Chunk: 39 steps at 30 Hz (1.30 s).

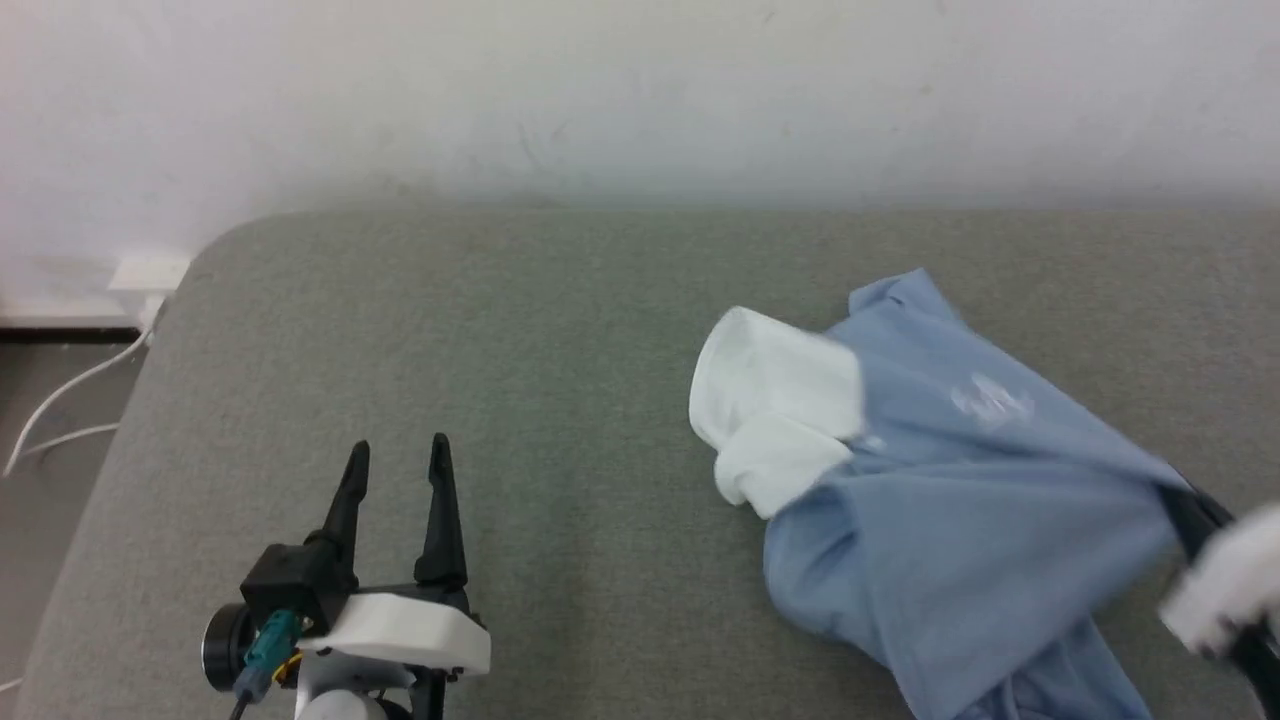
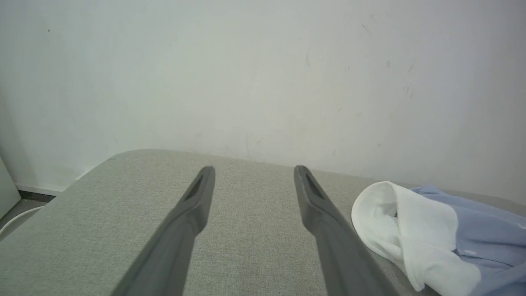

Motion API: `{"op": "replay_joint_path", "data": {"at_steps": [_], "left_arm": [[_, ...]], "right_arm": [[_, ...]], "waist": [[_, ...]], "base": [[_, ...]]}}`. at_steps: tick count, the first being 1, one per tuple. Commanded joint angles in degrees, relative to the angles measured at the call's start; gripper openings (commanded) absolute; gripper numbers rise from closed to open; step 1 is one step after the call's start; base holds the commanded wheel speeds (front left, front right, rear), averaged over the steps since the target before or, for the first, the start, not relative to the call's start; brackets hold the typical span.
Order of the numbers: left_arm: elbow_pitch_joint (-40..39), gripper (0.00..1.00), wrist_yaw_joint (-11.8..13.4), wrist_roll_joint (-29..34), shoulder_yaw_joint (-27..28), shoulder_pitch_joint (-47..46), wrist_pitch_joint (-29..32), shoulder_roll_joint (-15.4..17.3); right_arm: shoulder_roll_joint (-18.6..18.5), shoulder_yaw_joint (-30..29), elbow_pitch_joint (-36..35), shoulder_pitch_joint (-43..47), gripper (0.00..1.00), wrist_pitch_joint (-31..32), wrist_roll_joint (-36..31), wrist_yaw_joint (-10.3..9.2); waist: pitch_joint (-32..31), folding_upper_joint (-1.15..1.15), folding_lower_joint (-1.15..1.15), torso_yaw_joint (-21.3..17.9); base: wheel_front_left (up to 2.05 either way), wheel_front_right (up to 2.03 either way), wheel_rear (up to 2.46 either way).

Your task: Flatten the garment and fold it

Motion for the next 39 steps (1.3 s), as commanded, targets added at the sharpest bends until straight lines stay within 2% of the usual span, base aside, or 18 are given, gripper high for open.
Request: {"op": "replay_joint_path", "data": {"at_steps": [1, 5, 8, 9, 10, 11, 12, 19, 24, 28, 33, 39], "left_arm": [[-0.22, 1.0, 0.08, 0.25, 0.29, 0.8, -0.27, -0.12], [-0.25, 1.0, -0.05, 0.19, 0.65, 1.37, -0.27, -0.15], [-0.38, 1.0, -0.08, 0.22, 0.86, 1.52, -0.27, -0.18], [-0.43, 1.0, -0.05, 0.25, 0.9, 1.58, -0.27, -0.2], [-0.45, 1.0, -0.05, 0.26, 0.91, 1.66, -0.27, -0.21], [-0.43, 1.0, -0.05, 0.26, 0.92, 1.73, -0.27, -0.22], [-0.39, 1.0, -0.07, 0.27, 0.93, 1.79, -0.27, -0.23], [0.38, 1.0, -0.33, 0.3, 0.67, 2.01, -0.27, -0.26], [0.48, 1.0, -0.3, 0.26, 0.6, 1.97, -0.27, -0.28], [0.35, 1.0, -0.44, 0.25, -0.02, 1.24, -0.27, -0.36], [-0.5, 1.0, -0.83, 0.56, -0.79, -0.9, -0.27, -0.45], [-1.47, 1.0, -0.88, 0.94, -1.58, -3.72, -0.27, -0.62]], "right_arm": [[0.92, -3.81, -1.48, 4.27, 0.0, 0.56, -0.61, -0.05], [5.23, -13.49, -4.18, 15.04, 0.0, 3.93, -2.01, -0.05], [9.37, -17.02, -4.28, 21.29, 0.0, 6.5, -3.48, -0.05], [10.28, -17.42, -4.18, 22.59, 0.1, 7.09, -3.76, -0.05], [10.96, -17.49, -4.37, 23.38, 0.45, 6.97, -4.21, -0.05], [11.56, -17.61, -4.77, 23.6, 0.85, 6.15, -4.58, -0.05], [12.03, -17.53, -5.2, 23.55, 1.0, 5.12, -4.66, -0.05], [12.86, -16.9, -10.29, 19.03, 1.0, -4.69, -6.73, -0.05], [11.06, -13.72, -11.2, 14.35, 1.0, -2.28, -8.15, -0.05], [7.03, -12.8, -6.38, 8.24, 1.0, 0.8, -7.91, -0.05], [1.52, -13.63, 4.17, -0.54, 1.0, 4.14, -7.24, -0.05], [-2.38, -11.87, 15.57, -8.65, 1.0, 9.58, -5.85, -0.05]], "waist": [[-1.02, 0.0, 0.0, -1.63], [-1.42, 0.0, 0.0, -2.48], [-1.45, 0.0, 0.0, -2.88], [-1.46, 0.0, 0.0, -2.99], [-1.49, 0.0, 0.0, -3.07], [-1.51, 0.0, 0.0, -3.14], [-1.53, 0.0, 0.0, -3.21], [-2.32, 0.0, 0.0, -2.77], [-2.38, 0.0, 0.0, -2.2], [-1.27, 0.0, 0.0, -1.2], [2.5, 0.0, 0.0, 0.27], [7.89, 0.0, 0.0, 1.41]], "base": [[0.0, 0.0, 0.0], [0.0, 0.0, 0.0], [0.0, 0.0, 0.0], [0.0, 0.0, 0.0], [0.0, 0.0, 0.0], [0.0, 0.0, 0.0], [0.0, 0.0, 0.0], [0.0, 0.0, 0.0], [0.0, 0.0, 0.0], [0.0, 0.0, 0.0], [0.0, 0.0, 0.0], [0.0, 0.0, 0.0]]}}
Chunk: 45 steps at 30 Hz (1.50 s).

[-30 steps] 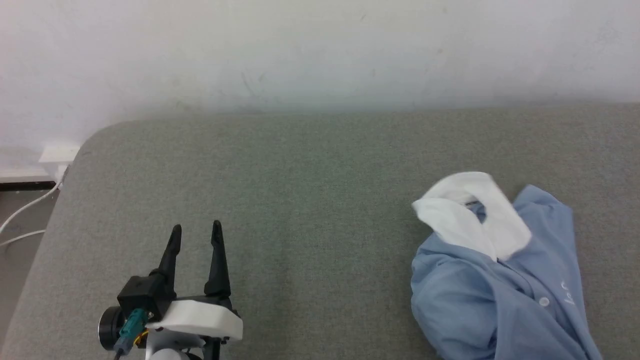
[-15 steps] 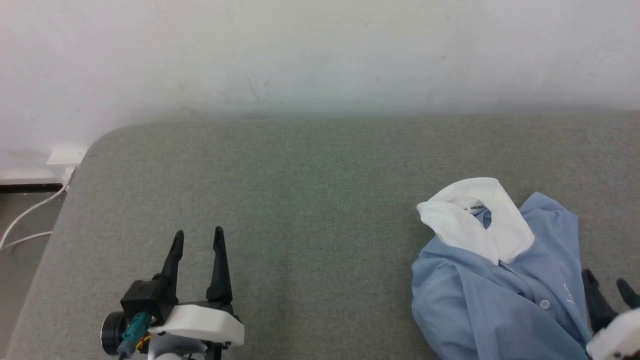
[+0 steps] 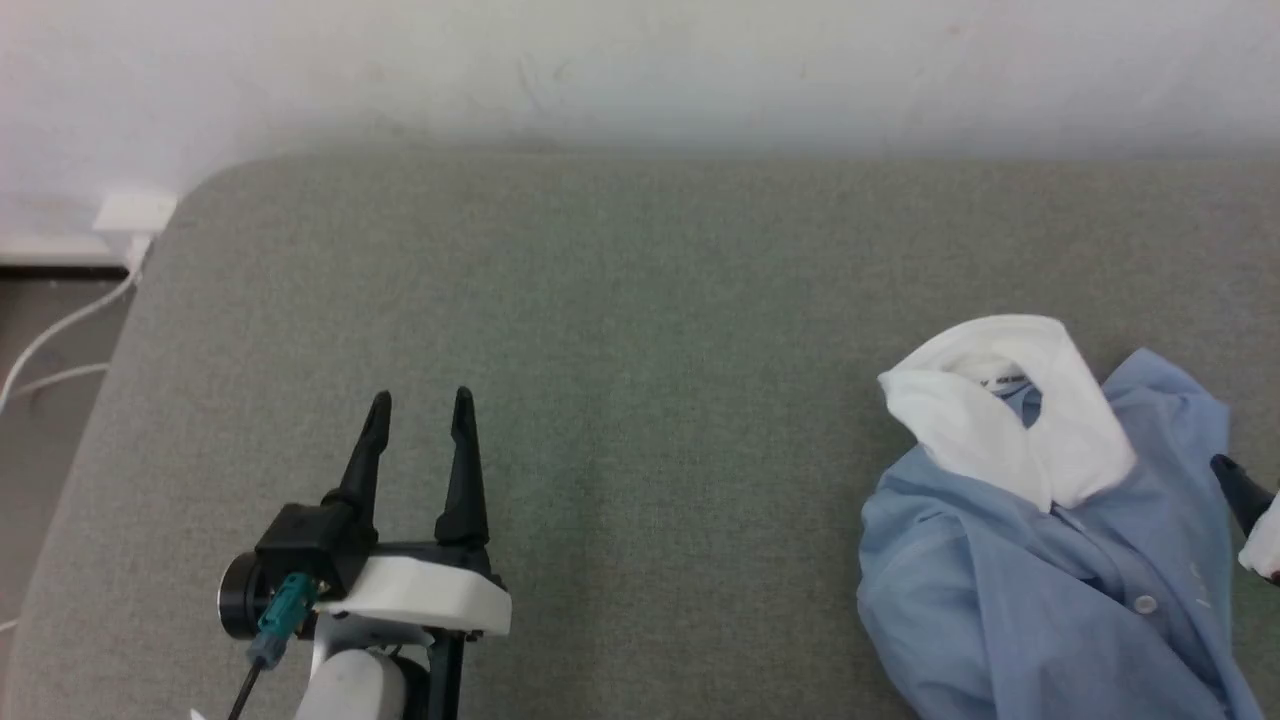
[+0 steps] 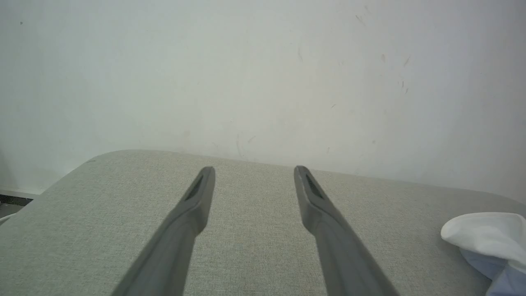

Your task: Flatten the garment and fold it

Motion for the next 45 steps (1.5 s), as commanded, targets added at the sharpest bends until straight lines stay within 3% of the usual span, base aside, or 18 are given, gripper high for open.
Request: {"op": "replay_joint_path", "data": {"at_steps": [1, 7, 8, 10, 16, 21, 29, 34, 35, 36, 37, 45], "left_arm": [[-0.33, 1.0, -0.3, 0.5, -0.21, -1.46, -0.27, -0.18], [0.07, 1.0, -0.31, 0.6, -0.18, -2.74, -0.27, -0.3], [0.18, 1.0, -0.3, 0.63, -0.14, -2.76, -0.27, -0.31], [0.41, 1.0, -0.27, 0.65, 0.06, -2.73, -0.27, -0.34], [1.16, 1.0, -0.22, 0.94, 0.51, -2.24, -0.27, -0.38], [1.74, 1.0, -0.35, 0.92, 0.87, -0.93, -0.27, -0.4], [1.95, 1.0, -0.32, 0.78, 1.46, 1.45, -0.27, -0.43], [2.1, 1.0, -0.64, 0.6, 1.18, 1.75, -0.27, -0.45], [2.1, 1.0, -0.65, 0.59, 1.18, 1.71, -0.27, -0.45], [2.13, 1.0, -0.67, 0.59, 1.17, 1.64, -0.27, -0.45], [2.24, 1.0, -0.71, 0.59, 1.11, 1.6, -0.27, -0.45], [2.53, 1.0, -0.71, 0.58, 1.42, 1.71, -0.27, -0.47]], "right_arm": [[-0.73, 0.72, 3.2, -2.63, 1.0, 1.66, 0.77, -0.05], [-0.79, 2.33, 11.76, -6.0, 1.0, 8.36, 3.23, -0.05], [-0.49, 2.34, 12.58, -6.07, 0.58, 9.38, 3.77, -0.05], [-0.02, 2.76, 13.46, -6.09, 0.0, 10.84, 4.77, -0.05], [-1.45, 4.5, 9.51, -5.91, 0.0, 1.73, 2.76, -0.05], [-1.75, 10.81, -0.14, -2.42, 0.0, -5.08, -1.74, -0.05], [0.1, 26.76, -29.73, 14.78, 0.0, 0.39, -5.7, -0.05], [2.72, 32.58, -38.86, 24.66, 0.0, 5.02, -2.86, -0.05], [3.18, 32.82, -39.29, 25.69, 0.19, 4.72, -2.56, -0.05], [3.44, 33.02, -39.54, 26.38, 0.63, 4.17, -2.53, -0.05], [3.85, 33.01, -39.89, 26.82, 1.0, 2.98, -2.38, -0.05], [5.61, 29.7, -45.21, 27.1, 1.0, -6.06, -2.66, -0.05]], "waist": [[4.55, 0.0, -0.01, 1.45], [6.4, 0.0, -0.01, 1.75], [6.39, 0.0, -0.01, 1.76], [6.09, 0.0, -0.01, 1.64], [3.97, 0.0, -0.01, 0.92], [0.73, 0.0, -0.01, -0.1], [-2.38, 0.0, -0.01, -2.26], [-2.65, 0.0, -0.01, -2.47], [-2.57, 0.0, -0.01, -2.5], [-2.56, 0.0, -0.01, -2.48], [-2.6, 0.0, -0.01, -2.38], [-2.73, 0.0, -0.01, -1.9]], "base": [[0.0, 0.0, 0.0], [0.0, 0.0, 0.0], [0.0, 0.0, 0.0], [0.0, 0.0, 0.0], [0.0, 0.0, 0.0], [0.0, 0.0, 0.0], [0.0, 0.0, 0.0], [0.0, 0.0, 0.0], [0.0, 0.0, 0.0], [0.0, 0.0, 0.0], [0.0, 0.0, 0.0], [0.0, 0.0, 0.0]]}}
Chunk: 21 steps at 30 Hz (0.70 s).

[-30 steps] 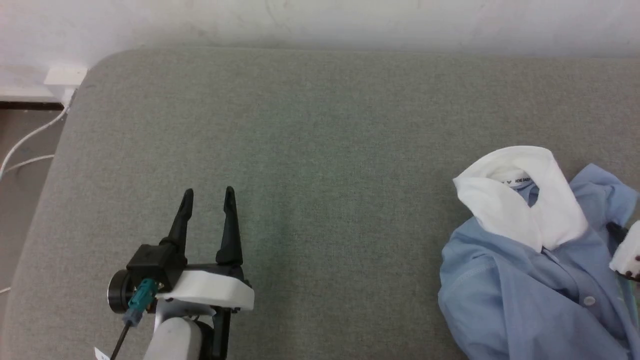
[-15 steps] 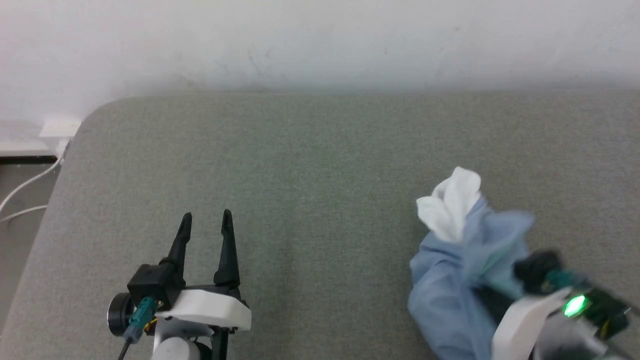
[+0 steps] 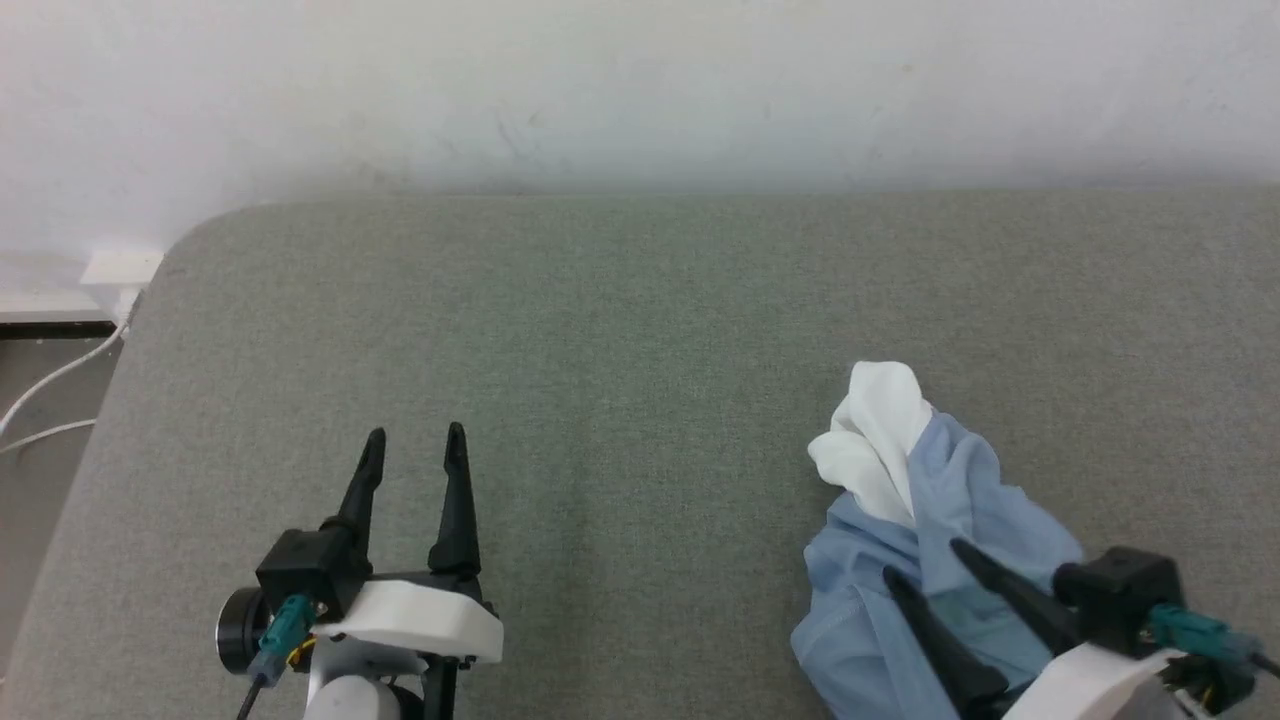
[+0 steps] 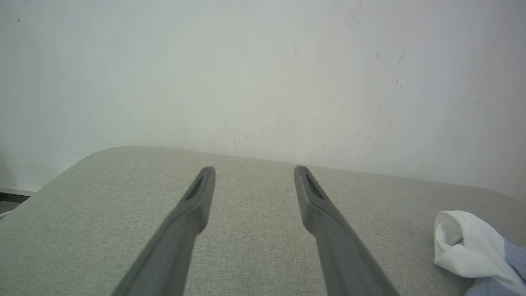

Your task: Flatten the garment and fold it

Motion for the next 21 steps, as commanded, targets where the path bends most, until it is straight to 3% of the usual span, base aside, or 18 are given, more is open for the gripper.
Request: {"op": "replay_joint_path", "data": {"at_steps": [1, 6, 11, 18, 19, 21], "left_arm": [[0.16, 1.0, -0.25, 0.17, 0.21, 0.48, -0.27, -0.05], [0.08, 1.0, -0.08, 0.12, 0.44, 0.61, -0.27, -0.06], [-0.01, 1.0, -0.06, 0.02, 0.21, 0.43, -0.27, -0.07], [0.15, 1.0, -0.11, -0.06, -0.75, -0.6, -0.27, -0.09], [0.19, 1.0, -0.12, -0.06, -0.8, -0.74, -0.27, -0.09], [0.26, 1.0, -0.12, -0.05, -0.86, -0.87, -0.27, -0.1]], "right_arm": [[0.08, -0.9, -1.34, -0.4, 1.0, -0.67, 0.03, -0.05], [-0.22, -6.18, -3.57, -3.1, 1.0, -0.25, 0.75, -0.05], [-3.35, -11.15, 2.88, -5.94, 1.0, 6.02, 3.16, -0.05], [-9.36, -7.72, 14.77, -11.72, 1.0, 13.21, 10.0, -0.05], [-9.9, -6.81, 15.83, -12.6, 0.74, 13.51, 10.78, -0.05], [-10.59, -5.22, 17.78, -14.01, 0.0, 13.99, 12.27, -0.05]], "waist": [[-0.12, 0.0, 0.0, 0.01], [-0.14, 0.0, 0.0, -0.18], [0.37, 0.0, 0.0, -0.44], [1.57, 0.0, 0.0, 0.06], [1.69, 0.0, 0.0, 0.16], [1.82, 0.0, 0.0, 0.37]], "base": [[0.0, 0.0, 0.0], [0.0, 0.0, 0.0], [0.0, 0.0, 0.0], [0.0, 0.0, 0.0], [0.0, 0.0, 0.0], [0.0, 0.0, 0.0]]}}
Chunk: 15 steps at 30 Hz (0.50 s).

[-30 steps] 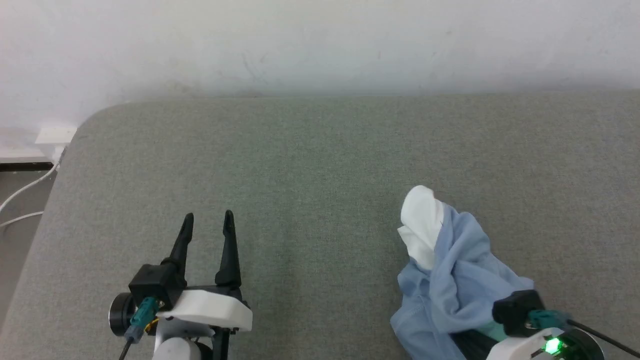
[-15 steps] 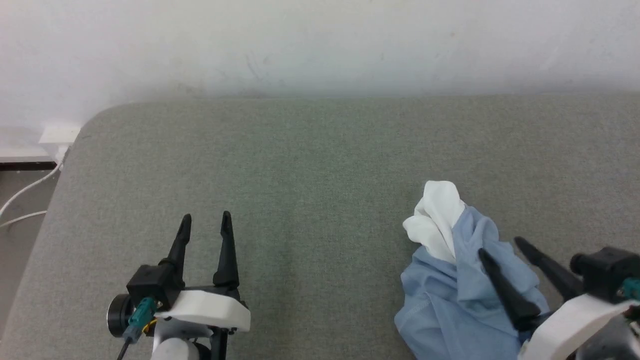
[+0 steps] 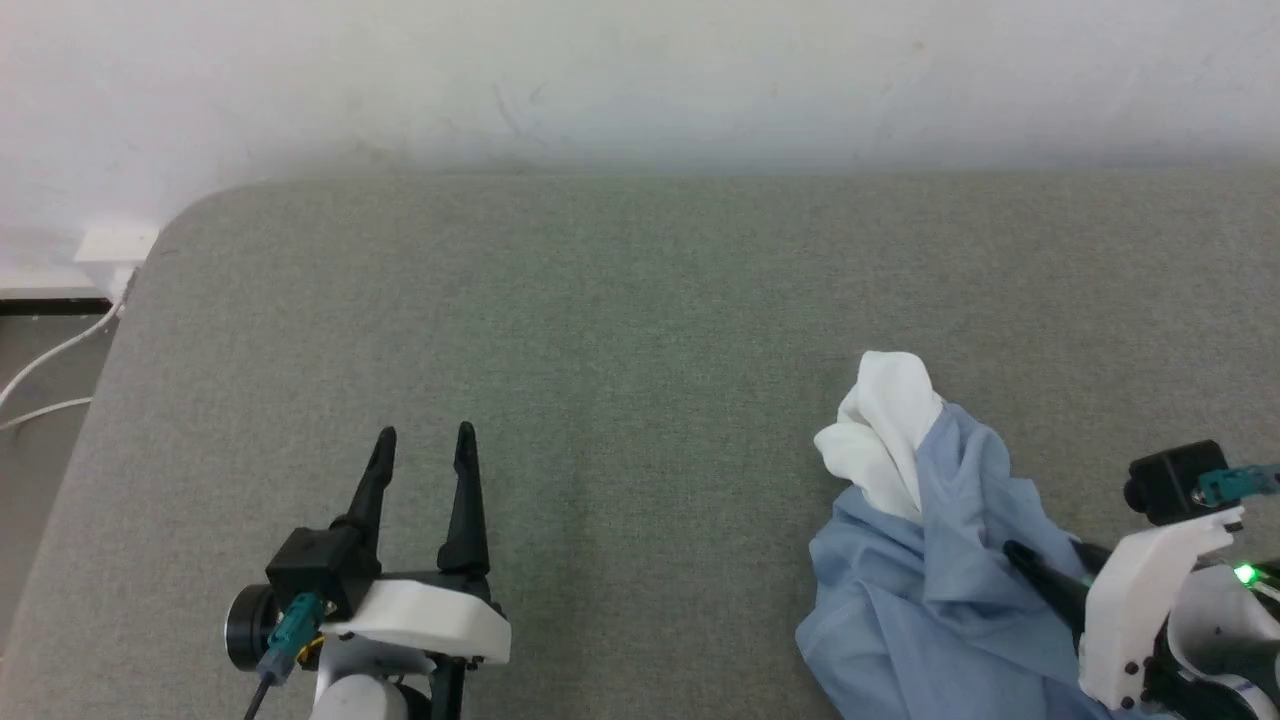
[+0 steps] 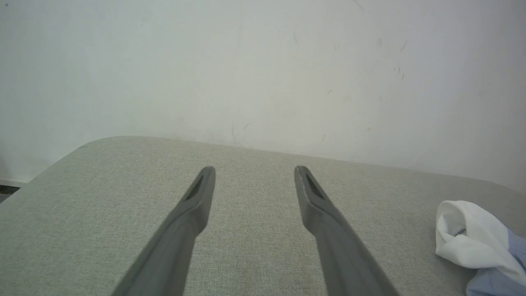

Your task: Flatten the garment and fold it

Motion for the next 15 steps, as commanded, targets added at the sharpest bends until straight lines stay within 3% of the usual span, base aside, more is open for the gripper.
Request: {"op": "replay_joint_path", "data": {"at_steps": [1, 8, 15], "left_arm": [[0.15, 1.0, -0.1, 0.04, 0.01, -0.74, -0.27, -0.05], [0.12, 1.0, 0.12, 0.1, 0.4, -0.39, -0.27, -0.06], [-0.09, 1.0, 0.12, -0.02, 0.35, -0.33, -0.27, -0.06]], "right_arm": [[-0.26, 0.95, 1.32, -1.6, 0.0, 0.62, 1.43, -0.05], [-2.2, -0.49, 1.93, -5.47, 0.0, -2.94, 1.21, -0.05], [-2.12, -14.32, 5.61, -7.62, 0.0, -6.38, -2.72, -0.05]], "waist": [[0.19, 0.0, -0.01, 0.26], [-0.1, 0.0, -0.01, -0.05], [-0.38, 0.0, -0.01, -0.95]], "base": [[0.0, 0.0, 0.0], [0.0, 0.0, 0.0], [0.0, 0.0, 0.0]]}}
